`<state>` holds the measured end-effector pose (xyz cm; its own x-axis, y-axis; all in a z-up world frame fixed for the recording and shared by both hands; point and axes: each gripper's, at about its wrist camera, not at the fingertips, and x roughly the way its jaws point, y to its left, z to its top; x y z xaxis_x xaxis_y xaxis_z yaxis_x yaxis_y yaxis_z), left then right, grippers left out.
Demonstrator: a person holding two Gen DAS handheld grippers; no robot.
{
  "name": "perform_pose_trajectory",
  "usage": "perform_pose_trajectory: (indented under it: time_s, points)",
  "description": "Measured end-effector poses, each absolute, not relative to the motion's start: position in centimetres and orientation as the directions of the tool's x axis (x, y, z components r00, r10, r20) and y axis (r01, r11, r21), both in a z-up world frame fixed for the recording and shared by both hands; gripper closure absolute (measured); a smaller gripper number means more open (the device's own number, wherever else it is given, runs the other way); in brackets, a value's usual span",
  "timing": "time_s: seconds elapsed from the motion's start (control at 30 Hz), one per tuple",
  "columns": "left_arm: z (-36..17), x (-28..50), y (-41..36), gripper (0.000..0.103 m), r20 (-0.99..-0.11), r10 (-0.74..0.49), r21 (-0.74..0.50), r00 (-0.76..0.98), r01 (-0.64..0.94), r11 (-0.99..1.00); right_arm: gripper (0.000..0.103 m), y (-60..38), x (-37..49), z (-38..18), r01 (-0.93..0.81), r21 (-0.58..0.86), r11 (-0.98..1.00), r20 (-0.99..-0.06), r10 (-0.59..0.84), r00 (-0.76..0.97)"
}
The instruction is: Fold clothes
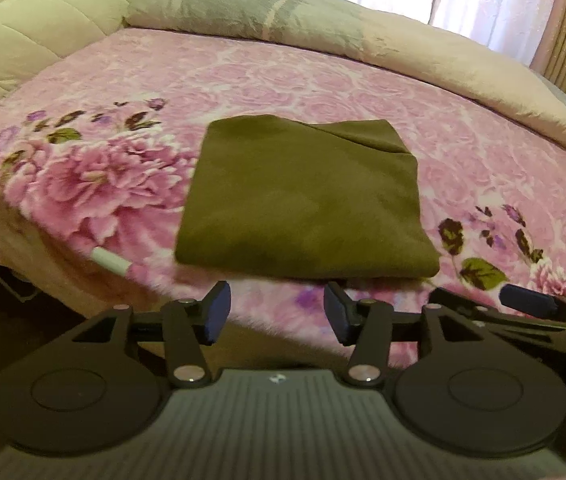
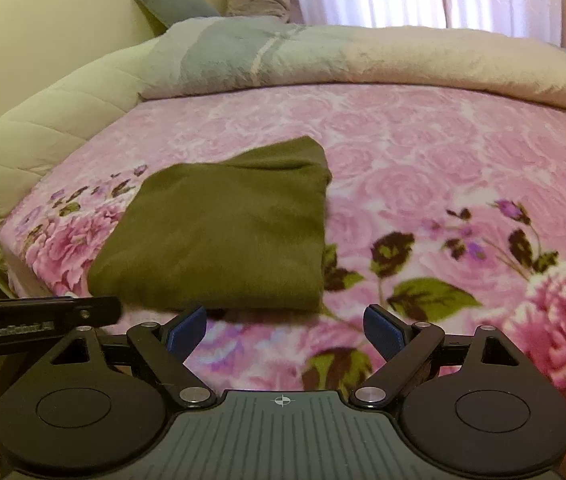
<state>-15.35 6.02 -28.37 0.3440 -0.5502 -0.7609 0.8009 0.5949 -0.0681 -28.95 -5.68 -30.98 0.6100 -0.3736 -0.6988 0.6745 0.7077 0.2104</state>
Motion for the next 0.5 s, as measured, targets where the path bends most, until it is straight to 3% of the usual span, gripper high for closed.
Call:
perform_pose_trajectory:
  time_s: [0.5]
  points:
    - [-26.4,-17.9,11.7,0.051,-0.716,-0.590,-0.086,0.373,0.791,0.605,0.015,-1.4,-30.5,-29.3,0.678,0.123,0.725,-0.752,-0.377,0.540]
